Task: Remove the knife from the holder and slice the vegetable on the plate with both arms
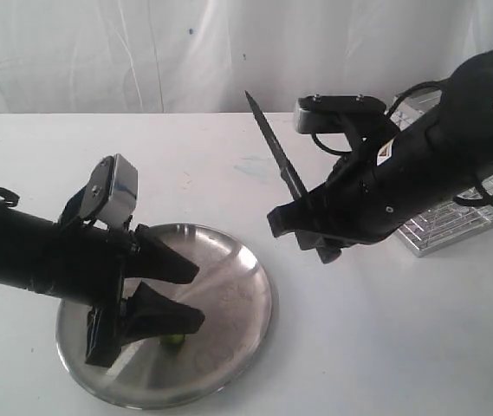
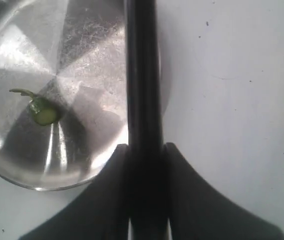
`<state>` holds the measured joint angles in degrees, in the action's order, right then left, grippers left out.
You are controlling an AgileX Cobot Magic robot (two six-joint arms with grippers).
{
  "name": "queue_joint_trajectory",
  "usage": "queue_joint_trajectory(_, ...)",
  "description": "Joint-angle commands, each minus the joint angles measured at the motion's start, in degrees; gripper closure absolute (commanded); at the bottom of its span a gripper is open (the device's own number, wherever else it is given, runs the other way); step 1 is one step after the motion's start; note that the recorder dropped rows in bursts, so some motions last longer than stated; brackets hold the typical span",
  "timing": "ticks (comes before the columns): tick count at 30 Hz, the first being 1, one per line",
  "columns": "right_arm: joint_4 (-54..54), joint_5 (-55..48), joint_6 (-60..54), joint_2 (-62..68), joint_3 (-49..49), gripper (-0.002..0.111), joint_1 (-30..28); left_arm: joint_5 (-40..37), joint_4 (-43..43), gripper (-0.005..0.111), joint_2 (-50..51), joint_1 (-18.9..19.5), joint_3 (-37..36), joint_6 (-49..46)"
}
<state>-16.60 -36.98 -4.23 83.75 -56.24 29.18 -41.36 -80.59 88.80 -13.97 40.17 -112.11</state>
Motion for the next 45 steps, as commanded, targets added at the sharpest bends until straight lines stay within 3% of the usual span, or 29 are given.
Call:
queue_joint_trajectory(1,0.29,-2.55,-0.58,3.36,-0.45,0.108,-6.67,0.57,5.26,0.041,-0.15,-0.53,0.31,-9.32)
queue_joint_trajectory(3,0.29,-3.52,-2.08,2.49,-0.45,0.108,-7.28,1.07,5.56,0.041,-0.15,-2.49,0.31,-9.32)
queue_joint_trajectory(6,-2.26,-3.82,-5.23,1.48,-0.45,0.108,-7.28,9.36,10.55,0.041,1.59,-5.46,0.39,-9.32)
queue_joint_trajectory(12,-2.24,-3.91,-6.16,1.38,-0.33,0.108,-7.28,14.07,14.79,0.041,4.2,-5.57,0.52,-9.32)
queue_joint_trajectory(25,-2.49,-4.95,-6.15,1.38,-0.33,0.108,-7.28,22.23,14.79,0.041,6.83,-5.57,0.64,-9.32)
queue_joint_trajectory(36,-3.06,-6.65,-6.15,1.38,-0.33,0.108,-7.28,21.71,15.15,0.043,11.93,-5.57,5.17,-9.32)
queue_joint_trajectory(38,-3.06,-6.65,-6.15,1.38,-0.33,0.108,-7.28,21.71,15.15,0.049,12.6,-5.57,5.18,-9.32)
queue_joint_trajectory(41,-3.15,-6.65,-6.15,1.38,-0.33,0.108,-7.28,22.14,15.15,0.07,13.99,-5.57,5.18,-9.32)
queue_joint_trajectory(45,-3.29,-6.38,-6.15,1.38,-0.33,0.108,-7.28,24.31,12.16,0.107,13.8,-5.57,5.63,-9.32)
